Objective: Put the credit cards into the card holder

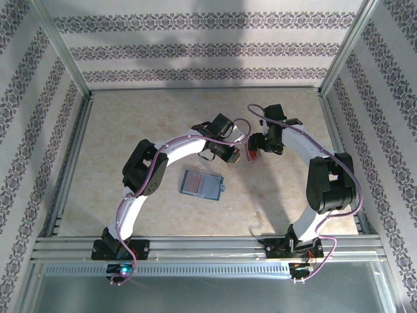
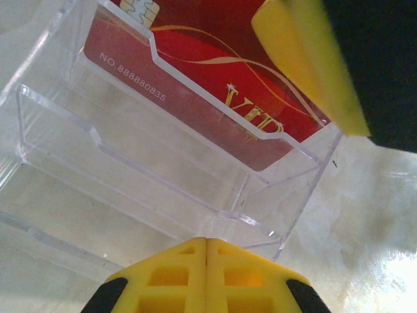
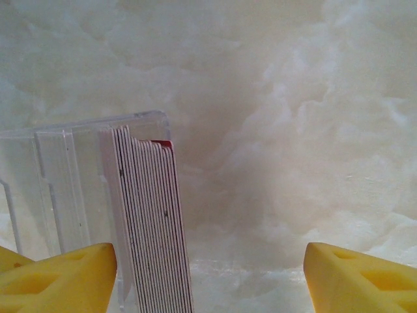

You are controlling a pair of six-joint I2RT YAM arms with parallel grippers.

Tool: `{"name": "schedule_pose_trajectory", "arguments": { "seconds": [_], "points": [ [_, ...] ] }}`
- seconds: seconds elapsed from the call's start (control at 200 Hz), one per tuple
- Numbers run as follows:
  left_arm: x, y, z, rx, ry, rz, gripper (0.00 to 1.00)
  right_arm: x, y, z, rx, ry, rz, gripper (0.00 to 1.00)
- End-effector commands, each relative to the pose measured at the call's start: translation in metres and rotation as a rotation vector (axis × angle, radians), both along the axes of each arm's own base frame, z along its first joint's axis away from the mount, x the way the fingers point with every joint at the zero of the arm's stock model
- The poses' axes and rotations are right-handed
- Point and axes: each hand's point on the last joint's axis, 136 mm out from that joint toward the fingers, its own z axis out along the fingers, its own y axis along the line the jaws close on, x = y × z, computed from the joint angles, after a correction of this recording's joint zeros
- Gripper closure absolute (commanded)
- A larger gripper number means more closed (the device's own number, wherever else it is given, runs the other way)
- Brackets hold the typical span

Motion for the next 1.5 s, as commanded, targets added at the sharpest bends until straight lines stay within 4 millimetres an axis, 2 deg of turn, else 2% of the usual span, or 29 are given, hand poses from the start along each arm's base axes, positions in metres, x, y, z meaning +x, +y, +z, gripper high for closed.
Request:
{"name": "schedule_pose_trajectory", "arguments": {
  "seconds": [0.0, 0.45, 0.814, 1.344, 1.494],
  "points": [
    [-0.014, 0.011, -0.026, 0.073, 0.052, -0.006, 1.0, -0.001, -0.011, -0.003, -0.052, 0.021, -0.006, 0.25],
    [-0.013, 0.01, -0.029, 0.075, 0.057, -0.005, 1.0, -0.009, -0.014, 0.013, -0.066, 0.005, -0.002, 0.29],
    [-0.012, 0.009, -0.024, 0.068, 0.051, -0.005, 1.0, -0.017, -0.005, 0.017, -0.048, 0.011, 0.021, 0.36],
    [-0.013, 0.01, -0.026, 0.074, 0.051, -0.009, 1.0, -0.022, -0.003, 0.02, -0.074, 0.027, 0.048, 0.72],
    [-0.012, 0.01, -0.026, 0.072, 0.053, -0.008, 1.0, -0.023, -0.001, 0.021, -0.076, 0.03, 0.055, 0.78]
  ]
}}
